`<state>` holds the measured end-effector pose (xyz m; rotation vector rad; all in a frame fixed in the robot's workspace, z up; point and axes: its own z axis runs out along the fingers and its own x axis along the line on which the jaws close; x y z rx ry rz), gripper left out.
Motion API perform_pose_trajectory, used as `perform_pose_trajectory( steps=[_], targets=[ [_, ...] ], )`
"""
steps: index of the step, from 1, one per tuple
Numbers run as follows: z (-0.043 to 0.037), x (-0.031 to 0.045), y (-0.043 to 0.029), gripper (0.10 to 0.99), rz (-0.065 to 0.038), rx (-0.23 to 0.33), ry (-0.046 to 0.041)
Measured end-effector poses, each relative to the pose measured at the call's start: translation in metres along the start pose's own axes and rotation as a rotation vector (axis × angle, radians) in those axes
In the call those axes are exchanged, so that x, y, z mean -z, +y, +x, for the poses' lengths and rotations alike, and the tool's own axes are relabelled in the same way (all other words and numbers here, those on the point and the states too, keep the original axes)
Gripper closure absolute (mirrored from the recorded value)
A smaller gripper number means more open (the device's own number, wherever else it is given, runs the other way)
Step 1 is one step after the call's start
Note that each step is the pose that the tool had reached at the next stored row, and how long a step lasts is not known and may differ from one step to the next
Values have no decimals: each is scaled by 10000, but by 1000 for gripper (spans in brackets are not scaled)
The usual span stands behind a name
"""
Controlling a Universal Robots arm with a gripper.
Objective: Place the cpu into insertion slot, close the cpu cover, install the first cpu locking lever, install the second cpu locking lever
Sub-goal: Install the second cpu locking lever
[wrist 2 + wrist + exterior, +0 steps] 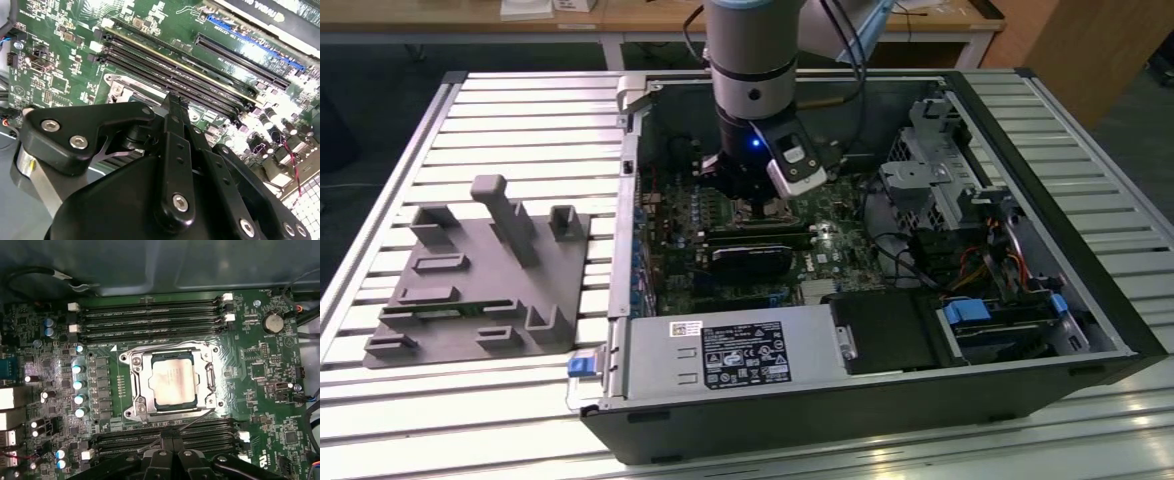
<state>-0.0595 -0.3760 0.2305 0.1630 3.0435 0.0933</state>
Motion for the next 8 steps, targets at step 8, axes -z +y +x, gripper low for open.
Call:
perform_pose_trajectory(
  steps=[8],
  targets=[
    [17,-6,-17,980,-65,5,9]
  ],
)
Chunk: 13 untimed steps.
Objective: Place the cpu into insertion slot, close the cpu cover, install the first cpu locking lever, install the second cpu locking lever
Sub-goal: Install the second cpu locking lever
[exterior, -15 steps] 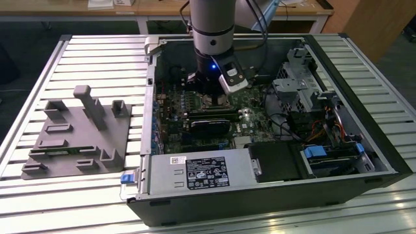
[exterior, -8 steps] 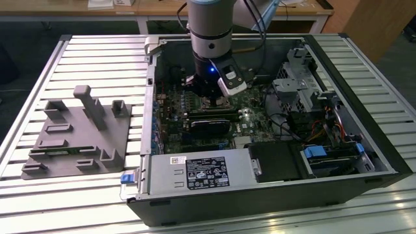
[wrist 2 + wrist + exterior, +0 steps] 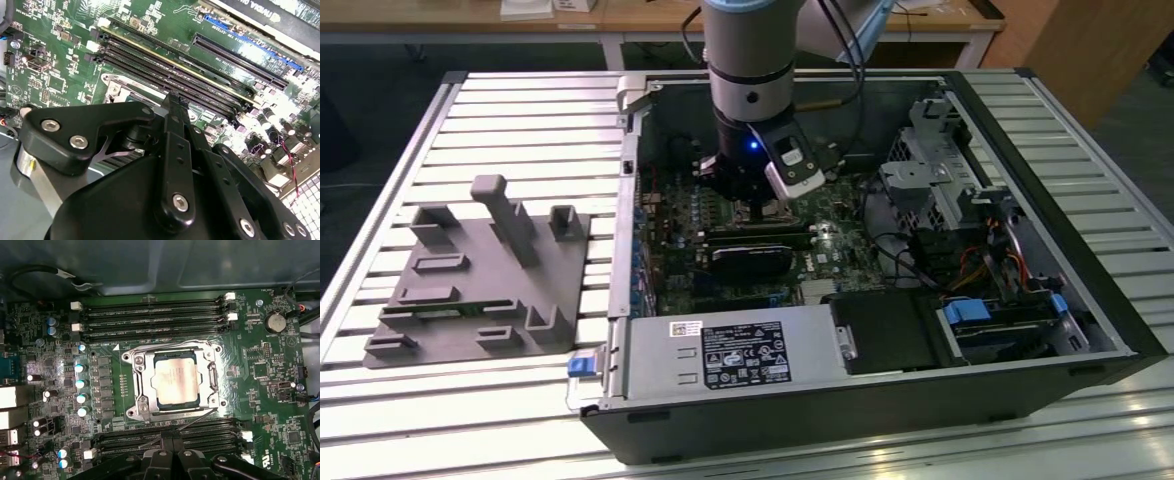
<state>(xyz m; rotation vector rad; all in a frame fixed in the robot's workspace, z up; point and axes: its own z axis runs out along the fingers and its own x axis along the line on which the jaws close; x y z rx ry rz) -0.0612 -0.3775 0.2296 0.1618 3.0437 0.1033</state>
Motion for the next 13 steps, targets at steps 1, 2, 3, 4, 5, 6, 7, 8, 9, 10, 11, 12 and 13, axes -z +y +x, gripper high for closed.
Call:
perform_pose_trajectory(
  steps=[1,2,3,4,5,6,7,8,9,10,11,12,13],
  targets=[
    [0,-1,-2,980,-40,-4,3],
    [0,-4,-5,980,-122,-12,11],
    [-1,-7,-12,980,-246,-24,24],
    [-1,-9,-21,980,-368,-35,38],
    [-2,-12,-32,980,-448,-43,46],
    [-3,-15,-42,980,-496,-47,50],
    [-4,-20,-54,980,-526,-51,53],
    [-4,-26,-63,980,-558,-53,56],
    [-4,-30,-69,980,-560,-54,56],
    [-4,-38,-73,980,-566,-55,57],
    [-2,-45,-78,980,-573,-56,59],
    [1,-52,-85,980,-583,-58,62],
    [5,-60,-92,980,-599,-59,63]
  ],
)
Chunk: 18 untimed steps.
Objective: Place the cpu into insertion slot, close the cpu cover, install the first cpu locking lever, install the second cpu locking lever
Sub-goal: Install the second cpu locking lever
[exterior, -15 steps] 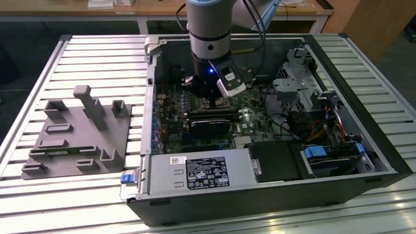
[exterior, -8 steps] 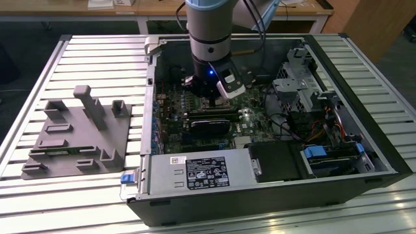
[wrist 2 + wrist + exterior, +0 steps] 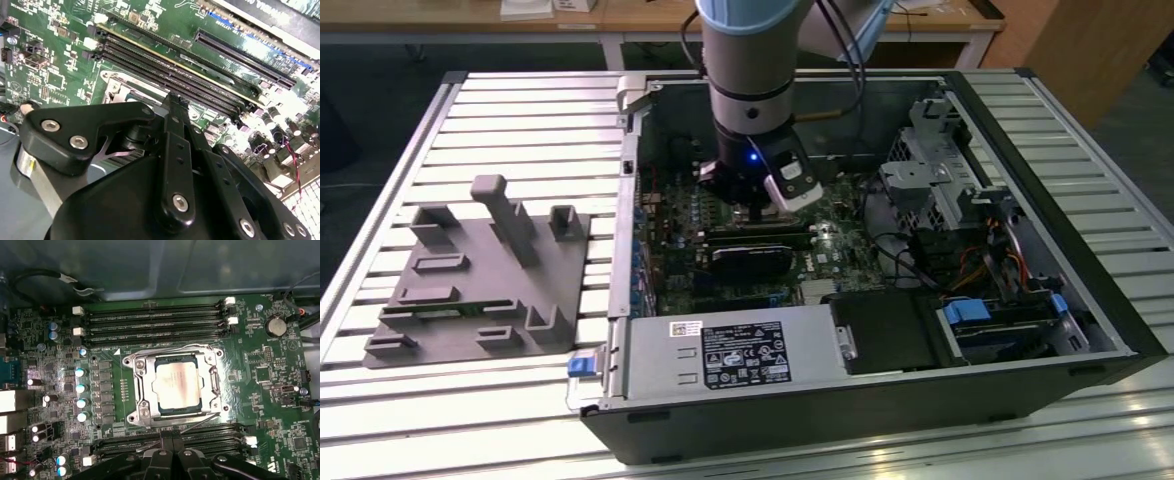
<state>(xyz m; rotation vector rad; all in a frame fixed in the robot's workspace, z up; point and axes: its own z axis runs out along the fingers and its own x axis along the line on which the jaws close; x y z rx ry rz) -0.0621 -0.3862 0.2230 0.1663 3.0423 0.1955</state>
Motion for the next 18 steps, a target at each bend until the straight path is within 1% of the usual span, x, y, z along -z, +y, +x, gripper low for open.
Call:
perform_pose_trajectory(
  steps=[8,12,13,15,18],
  targets=[
    [71,-51,-56,980,-153,-13,17],
    [83,-67,-89,980,-304,-29,41],
    [84,-70,-100,980,-349,-34,47],
    [86,-73,-130,980,-479,-47,62],
    [90,-76,-175,980,-720,-69,88]
  ],
)
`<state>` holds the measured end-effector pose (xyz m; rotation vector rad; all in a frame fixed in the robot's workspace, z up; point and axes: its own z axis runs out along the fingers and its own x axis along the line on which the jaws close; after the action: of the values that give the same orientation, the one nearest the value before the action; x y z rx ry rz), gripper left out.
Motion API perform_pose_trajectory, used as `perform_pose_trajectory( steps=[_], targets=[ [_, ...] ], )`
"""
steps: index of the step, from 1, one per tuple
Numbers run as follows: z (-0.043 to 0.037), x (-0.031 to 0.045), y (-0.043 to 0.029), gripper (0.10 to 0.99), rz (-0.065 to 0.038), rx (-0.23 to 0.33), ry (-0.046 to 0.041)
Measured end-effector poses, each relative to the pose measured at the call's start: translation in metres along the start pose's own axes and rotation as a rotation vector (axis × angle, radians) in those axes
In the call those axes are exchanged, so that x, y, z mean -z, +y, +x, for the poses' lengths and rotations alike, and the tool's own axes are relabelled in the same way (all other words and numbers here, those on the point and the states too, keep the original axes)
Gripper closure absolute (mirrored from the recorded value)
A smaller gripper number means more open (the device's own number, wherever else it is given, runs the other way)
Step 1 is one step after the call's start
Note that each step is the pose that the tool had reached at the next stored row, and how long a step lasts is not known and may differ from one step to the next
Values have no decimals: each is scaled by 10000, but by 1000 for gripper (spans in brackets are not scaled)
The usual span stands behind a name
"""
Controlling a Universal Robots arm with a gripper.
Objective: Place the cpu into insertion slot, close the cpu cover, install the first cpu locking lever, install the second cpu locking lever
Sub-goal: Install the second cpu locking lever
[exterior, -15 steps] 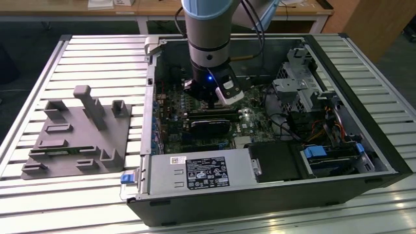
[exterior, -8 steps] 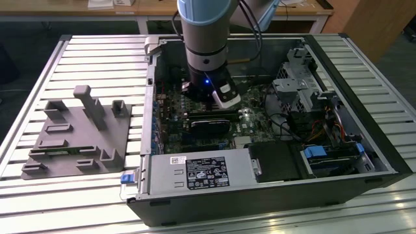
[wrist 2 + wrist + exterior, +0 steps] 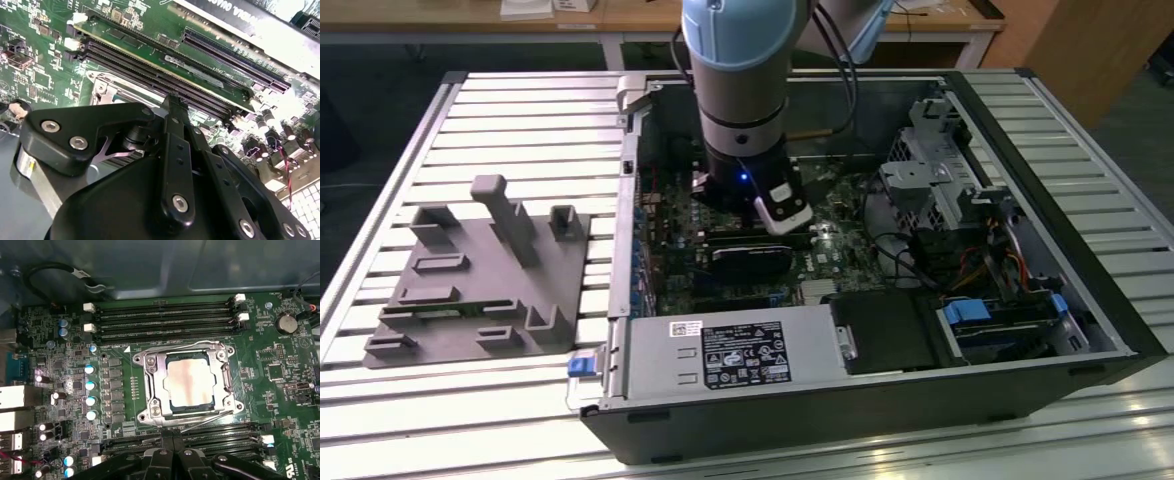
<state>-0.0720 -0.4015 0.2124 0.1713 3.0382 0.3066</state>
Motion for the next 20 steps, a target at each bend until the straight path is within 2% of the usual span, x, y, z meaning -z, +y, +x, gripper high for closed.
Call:
perform_pose_trajectory(
  steps=[3,5,14,20],
  targets=[
    [6,1,-40,980,-223,-21,26],
    [14,-4,-58,980,-322,-33,38],
    [76,-46,-83,980,-592,-61,83],
    [105,-68,-91,980,-818,-88,134]
  ],
)
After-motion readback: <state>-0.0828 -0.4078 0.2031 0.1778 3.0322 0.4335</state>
